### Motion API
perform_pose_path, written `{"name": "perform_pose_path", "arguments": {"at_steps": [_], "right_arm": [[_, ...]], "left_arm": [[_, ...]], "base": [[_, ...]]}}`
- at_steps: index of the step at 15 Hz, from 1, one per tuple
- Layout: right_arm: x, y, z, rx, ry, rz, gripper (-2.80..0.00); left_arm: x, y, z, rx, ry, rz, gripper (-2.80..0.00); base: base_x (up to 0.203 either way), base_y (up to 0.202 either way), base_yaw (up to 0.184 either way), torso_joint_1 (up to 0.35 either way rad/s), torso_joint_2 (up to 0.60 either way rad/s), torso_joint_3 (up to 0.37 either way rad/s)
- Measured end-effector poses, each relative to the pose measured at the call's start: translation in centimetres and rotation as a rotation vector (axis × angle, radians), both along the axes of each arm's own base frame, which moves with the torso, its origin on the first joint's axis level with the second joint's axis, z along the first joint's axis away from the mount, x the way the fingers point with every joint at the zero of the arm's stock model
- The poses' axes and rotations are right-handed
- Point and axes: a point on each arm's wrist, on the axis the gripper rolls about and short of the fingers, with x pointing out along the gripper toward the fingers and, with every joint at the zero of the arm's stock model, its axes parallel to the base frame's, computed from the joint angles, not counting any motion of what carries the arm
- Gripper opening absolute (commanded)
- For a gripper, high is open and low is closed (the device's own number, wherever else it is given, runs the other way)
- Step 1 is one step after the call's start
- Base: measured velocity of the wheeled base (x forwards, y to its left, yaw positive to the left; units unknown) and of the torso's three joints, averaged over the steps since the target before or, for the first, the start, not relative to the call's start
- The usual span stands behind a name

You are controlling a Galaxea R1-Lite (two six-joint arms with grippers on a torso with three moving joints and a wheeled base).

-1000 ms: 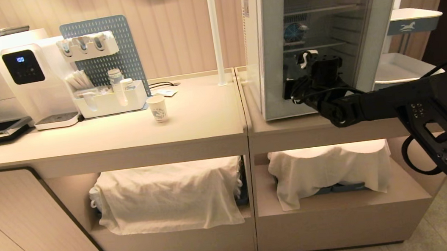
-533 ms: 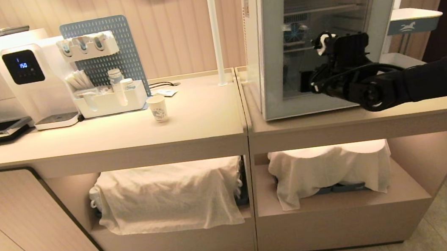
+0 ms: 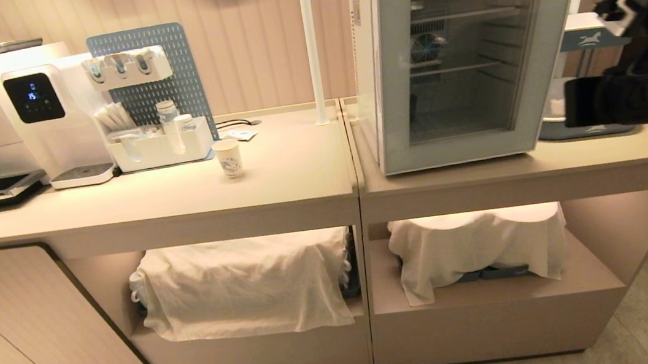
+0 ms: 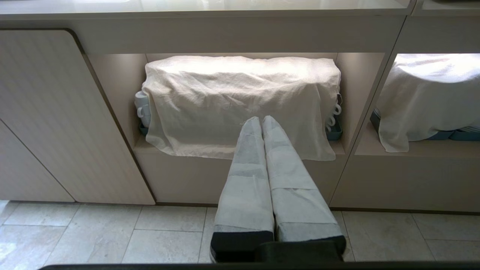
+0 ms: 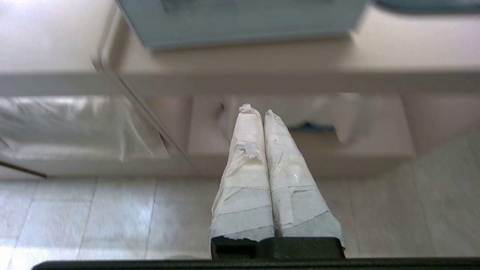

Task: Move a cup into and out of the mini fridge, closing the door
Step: Open the freezer door

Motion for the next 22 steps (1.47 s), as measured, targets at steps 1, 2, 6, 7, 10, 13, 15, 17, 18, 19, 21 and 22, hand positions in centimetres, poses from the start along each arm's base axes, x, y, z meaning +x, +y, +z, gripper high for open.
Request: {"name": "perform_pose_path", "arguments": {"at_steps": [1,2,6,7,10,13,15,17,18,19,21,22], "right_arm": [[-2.8,-0.8,0.1,-0.005,0.020,-0.015,-2.80],[-5.8,-1.7,0.0,-0.009,0.037,-0.035,-2.80],[-17.0,-4.1,-2.6,-0.040,0.047,-0.110,-2.80],[-19.1,-4.3,-3.7,-0.048,0.029,-0.115,-2.80],[-23.1,-4.4,-8.1,-0.043,-0.068,-0.081,-2.80],[-25.7,-4.2,-11.6,-0.022,-0.199,-0.028,-2.80],[-26.9,-4.1,-13.6,-0.016,-0.226,-0.031,-2.80],[-27.2,-4.0,-14.3,-0.023,-0.268,-0.033,-2.80],[-27.3,-4.0,-14.6,-0.023,-0.282,-0.036,-2.80],[-27.3,-4.0,-14.8,-0.025,-0.290,-0.040,-2.80],[-27.4,-4.0,-15.0,-0.035,-0.300,-0.041,-2.80],[-27.4,-4.0,-15.1,-0.037,-0.294,-0.039,-2.80]], "left_arm": [[0.0,0.0,0.0,0.000,0.000,0.000,-2.80],[0.0,0.0,0.0,-0.001,0.000,0.000,-2.80],[0.0,0.0,0.0,0.000,0.000,0.000,-2.80],[0.0,0.0,0.0,0.000,0.000,0.000,-2.80],[0.0,0.0,0.0,0.000,0.000,0.000,-2.80],[0.0,0.0,0.0,0.000,0.000,0.000,-2.80],[0.0,0.0,0.0,-0.001,0.000,0.000,-2.80],[0.0,0.0,0.0,-0.001,0.000,0.000,-2.80],[0.0,0.0,0.0,-0.001,0.000,0.000,-2.80],[0.0,0.0,0.0,-0.001,0.000,0.000,-2.80],[0.0,0.0,0.0,-0.001,0.000,0.000,-2.80],[0.0,0.0,0.0,0.000,0.000,0.000,-2.80]], "base": [[0.000,0.000,0.000,0.000,0.00,0.000],[0.000,0.000,0.000,0.000,0.00,0.000],[0.000,0.000,0.000,0.000,0.00,0.000],[0.000,0.000,0.000,0.000,0.00,0.000],[0.000,0.000,0.000,0.000,0.00,0.000],[0.000,0.000,0.000,0.000,0.00,0.000],[0.000,0.000,0.000,0.000,0.00,0.000],[0.000,0.000,0.000,0.000,0.00,0.000],[0.000,0.000,0.000,0.000,0.00,0.000],[0.000,0.000,0.000,0.000,0.00,0.000],[0.000,0.000,0.000,0.000,0.00,0.000],[0.000,0.000,0.000,0.000,0.00,0.000]]}}
